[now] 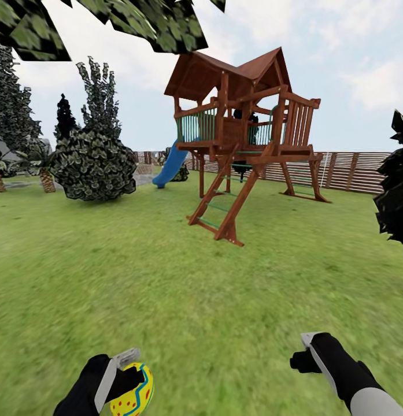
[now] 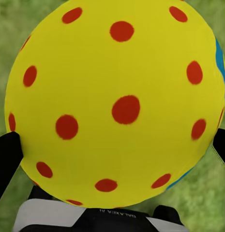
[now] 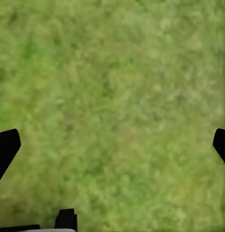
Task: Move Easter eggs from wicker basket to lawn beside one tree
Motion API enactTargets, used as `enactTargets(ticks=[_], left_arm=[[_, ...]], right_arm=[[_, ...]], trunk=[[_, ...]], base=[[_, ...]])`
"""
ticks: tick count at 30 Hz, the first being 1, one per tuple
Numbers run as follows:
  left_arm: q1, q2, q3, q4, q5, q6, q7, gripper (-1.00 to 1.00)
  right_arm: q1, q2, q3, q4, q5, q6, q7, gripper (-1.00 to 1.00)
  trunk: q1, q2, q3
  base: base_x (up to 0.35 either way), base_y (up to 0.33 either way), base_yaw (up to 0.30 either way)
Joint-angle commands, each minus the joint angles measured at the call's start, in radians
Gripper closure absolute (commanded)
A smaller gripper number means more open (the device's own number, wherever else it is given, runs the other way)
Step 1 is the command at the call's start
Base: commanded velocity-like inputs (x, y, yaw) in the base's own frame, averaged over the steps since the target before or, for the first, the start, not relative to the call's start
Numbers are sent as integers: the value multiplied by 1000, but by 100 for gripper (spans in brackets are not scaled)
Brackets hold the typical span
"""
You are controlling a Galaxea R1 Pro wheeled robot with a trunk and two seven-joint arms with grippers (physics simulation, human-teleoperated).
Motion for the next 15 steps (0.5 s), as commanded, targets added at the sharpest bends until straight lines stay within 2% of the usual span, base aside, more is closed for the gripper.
enactTargets(ticks=[1, 7, 15], left_arm=[[-1, -1, 3, -2, 9, 5, 9, 100], [-1, -1, 3, -2, 8, 5, 9, 100], [-1, -1, 3, -2, 9, 5, 9, 100]], right_arm=[[-1, -1, 5, -1, 5, 4, 6, -100], [-1, -1, 6, -1, 6, 4, 5, -100], [-1, -1, 6, -1, 7, 4, 2, -100]], trunk=[[-3, 6, 2], [-26, 48, 21], [-57, 104, 46]], base=[[286, -144, 0], [286, -144, 33], [286, -144, 275]])
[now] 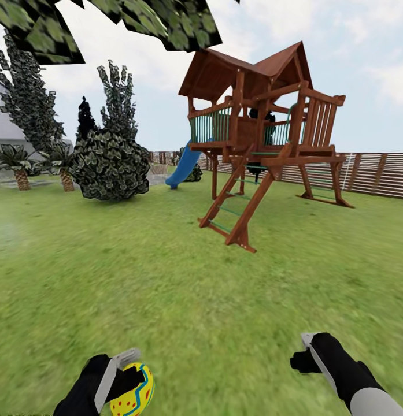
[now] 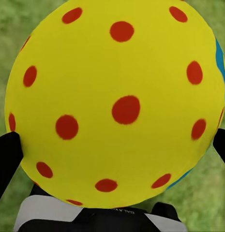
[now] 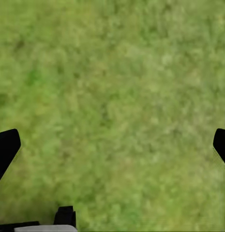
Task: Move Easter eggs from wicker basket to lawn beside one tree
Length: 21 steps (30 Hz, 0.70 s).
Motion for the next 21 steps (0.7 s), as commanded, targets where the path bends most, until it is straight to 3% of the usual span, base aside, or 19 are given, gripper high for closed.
enactTargets(ticks=[1, 9, 21], left_arm=[[-1, -1, 3, -1, 10, 4, 9, 100], [-1, -1, 3, -1, 12, 4, 9, 100], [-1, -1, 4, -1, 14, 6, 9, 100]], right_arm=[[0, -2, 5, -2, 5, 5, 6, -100], [0, -2, 5, -2, 5, 5, 6, -100], [0, -2, 5, -2, 7, 5, 6, -100]], trunk=[[-3, 6, 2], [-34, 62, 27], [-80, 146, 64]], base=[[286, -131, 290], [254, -69, 290], [11, 0, 290]])
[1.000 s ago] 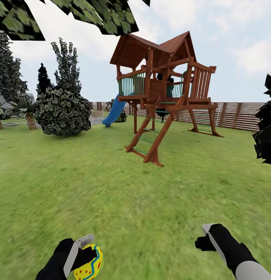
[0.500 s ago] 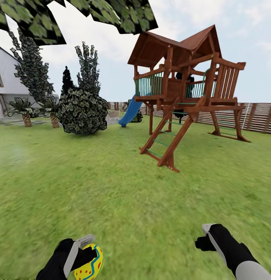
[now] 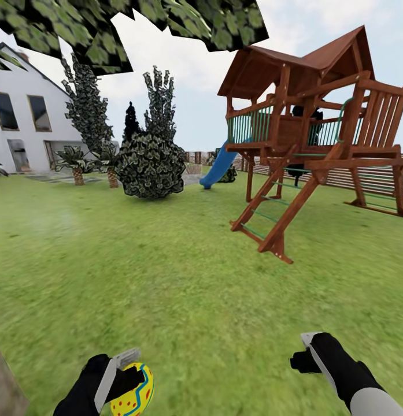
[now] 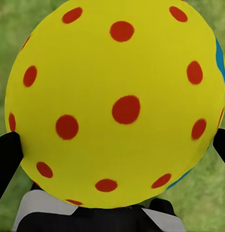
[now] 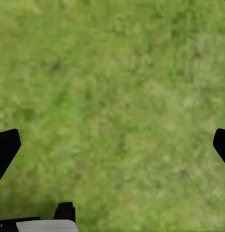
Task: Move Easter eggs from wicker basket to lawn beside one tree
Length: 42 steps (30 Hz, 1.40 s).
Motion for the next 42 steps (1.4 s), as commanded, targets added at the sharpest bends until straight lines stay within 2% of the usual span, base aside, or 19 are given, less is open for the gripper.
enactTargets(ticks=[1, 7, 17, 20, 30, 42], left_arm=[[-1, -1, 4, -1, 9, 4, 9, 100], [-1, -1, 4, -1, 10, 3, 9, 100], [-1, -1, 4, -1, 8, 1, 9, 100], [-1, -1, 4, 0, 8, -33, 9, 100], [-1, 0, 4, 20, 10, -39, 9, 100], [-1, 0, 5, 24, 10, -39, 9, 100]], right_arm=[[0, -1, 4, -2, 5, 5, 6, -100], [0, -1, 4, -2, 5, 5, 6, -100], [0, -1, 3, -1, 4, 5, 6, -100], [0, -1, 3, -1, 1, 5, 7, -100], [0, -1, 3, -2, 0, 6, 8, -100], [0, -1, 3, 0, 0, 7, 8, -100]], trunk=[[-4, 6, 1], [-27, 48, 20], [-61, 111, 48], [-73, 132, 58], [-111, 202, 89], [-157, 286, 127]], base=[[0, 0, 290], [64, 0, 290], [324, 0, 290], [328, 0, 287], [322, -21, 255], [216, -227, 18]])
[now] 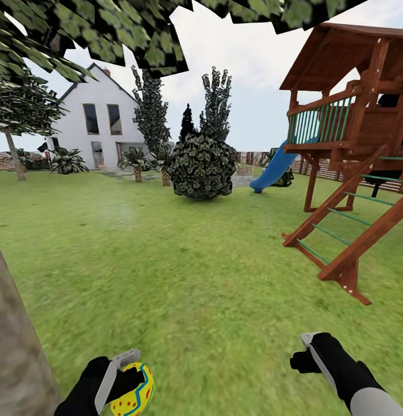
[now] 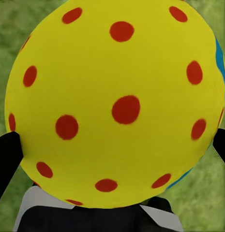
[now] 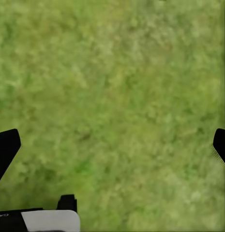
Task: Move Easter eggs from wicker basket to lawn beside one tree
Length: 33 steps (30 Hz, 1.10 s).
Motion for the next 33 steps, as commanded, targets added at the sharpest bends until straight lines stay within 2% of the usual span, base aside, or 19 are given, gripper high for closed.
enactTargets(ticks=[1, 10, 16, 25, 29, 33], left_arm=[[0, -1, 3, -1, 10, 4, 9, 100], [0, 0, 5, -1, 9, 4, 9, 100], [0, 3, 6, -1, 10, 4, 8, 100], [0, 2, 6, -1, 10, 4, 9, 100], [0, 1, 6, -1, 10, 4, 9, 100], [0, -1, 6, -1, 10, 3, 9, 100]], right_arm=[[0, -1, 5, -1, 5, 4, 6, -100], [0, -1, 5, 2, 6, 2, 3, -100], [0, 7, 8, 4, 9, 1, 1, -100], [0, 5, 7, 4, 7, 2, 2, -100], [0, 0, 7, 4, 5, 2, 4, -100], [0, -1, 7, 4, 5, 3, 4, -100]], trunk=[[-3, 7, 3], [-34, 63, 28], [-34, 63, 28], [-68, 126, 56], [-68, 126, 56], [-68, 126, 56]], base=[[253, -211, 0], [260, -199, 22], [72, -20, 268], [0, 0, 290], [8, 0, 246], [223, 0, 30]])
